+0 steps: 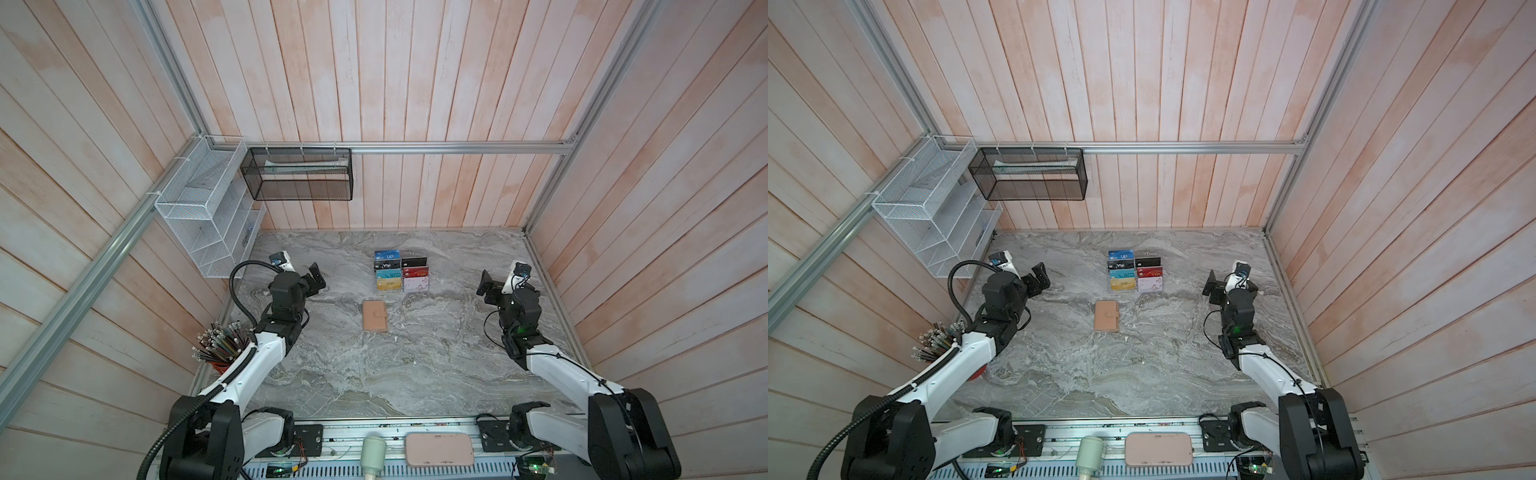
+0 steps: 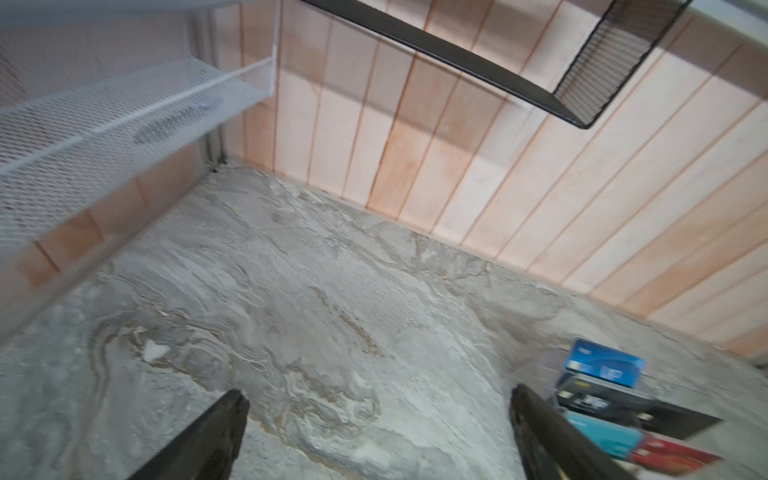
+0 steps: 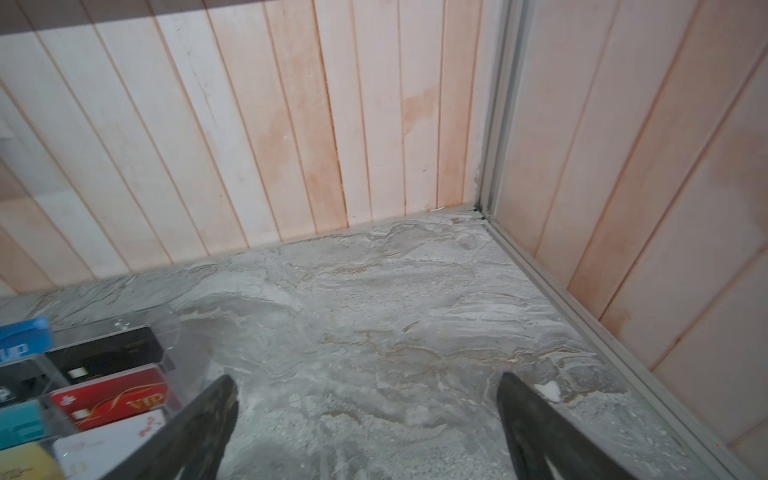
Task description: Take the credit cards out of the card holder
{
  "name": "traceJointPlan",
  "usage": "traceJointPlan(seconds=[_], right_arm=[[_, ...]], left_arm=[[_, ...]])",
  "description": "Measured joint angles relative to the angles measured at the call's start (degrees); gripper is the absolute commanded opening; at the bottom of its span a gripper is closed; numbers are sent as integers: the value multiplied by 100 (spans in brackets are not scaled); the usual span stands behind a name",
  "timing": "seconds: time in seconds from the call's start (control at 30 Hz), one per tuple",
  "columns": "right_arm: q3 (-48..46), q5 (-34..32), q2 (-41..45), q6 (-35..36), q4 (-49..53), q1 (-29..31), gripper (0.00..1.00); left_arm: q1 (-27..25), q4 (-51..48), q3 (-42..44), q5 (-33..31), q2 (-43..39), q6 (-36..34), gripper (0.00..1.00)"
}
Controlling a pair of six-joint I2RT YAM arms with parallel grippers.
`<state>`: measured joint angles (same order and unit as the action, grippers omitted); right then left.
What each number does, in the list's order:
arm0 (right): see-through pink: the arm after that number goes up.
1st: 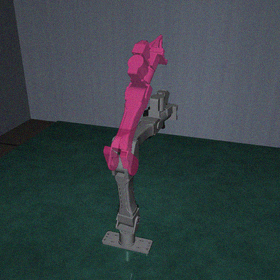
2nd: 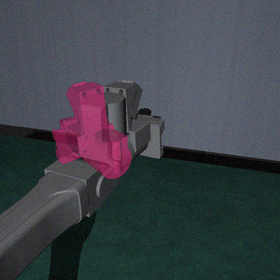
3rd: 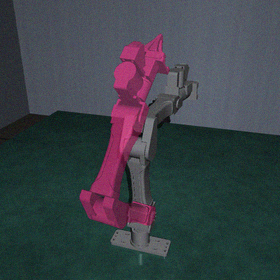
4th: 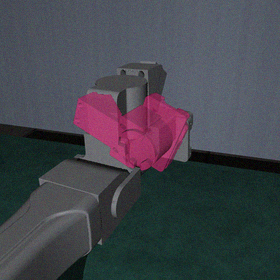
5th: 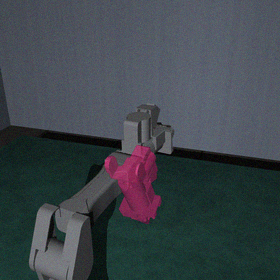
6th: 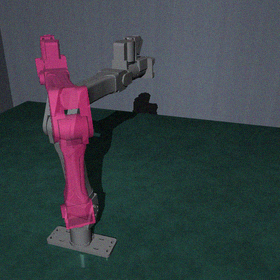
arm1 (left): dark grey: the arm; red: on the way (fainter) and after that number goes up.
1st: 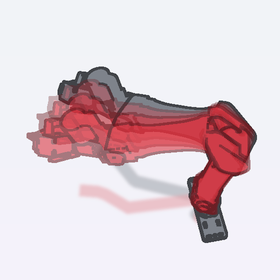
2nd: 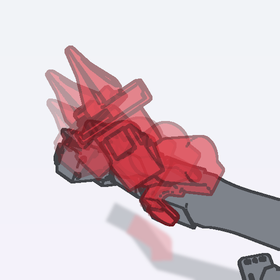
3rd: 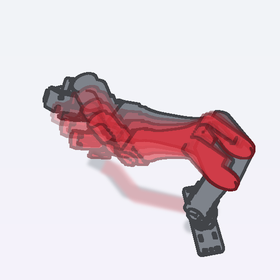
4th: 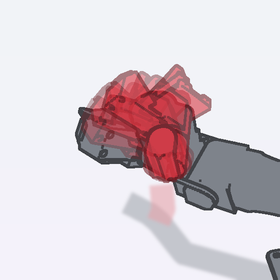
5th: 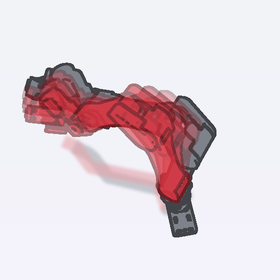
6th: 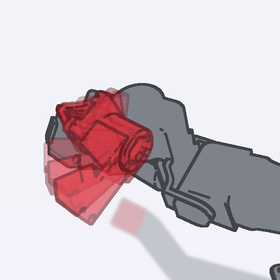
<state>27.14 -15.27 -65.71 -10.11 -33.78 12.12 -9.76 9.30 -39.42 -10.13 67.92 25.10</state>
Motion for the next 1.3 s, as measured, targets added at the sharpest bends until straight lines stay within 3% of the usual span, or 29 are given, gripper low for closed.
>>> traceJointPlan(seconds=[0.3, 0.47, 0.6, 0.93, 1.3], right_arm=[[577, 977, 15, -793, 1241, 1475, 98], [682, 1567, -748, -1440, 1176, 2225, 98], [789, 2072, -1550, -2002, 890, 2422, 98], [1325, 2892, -3119, -2889, -39, 2756, 98], [1633, 3342, -3873, -3115, -531, 3018, 98]], left_arm=[[-79, -313, 269, 2317, 446, 1690, 100], [-92, 26, 671, 3322, 798, 2352, 100], [-118, 372, 844, 3989, 1207, 2767, 100], [-162, 828, 811, 4835, 1873, 3165, 100], [-162, 874, 619, 5176, 2334, 3213, 100]])
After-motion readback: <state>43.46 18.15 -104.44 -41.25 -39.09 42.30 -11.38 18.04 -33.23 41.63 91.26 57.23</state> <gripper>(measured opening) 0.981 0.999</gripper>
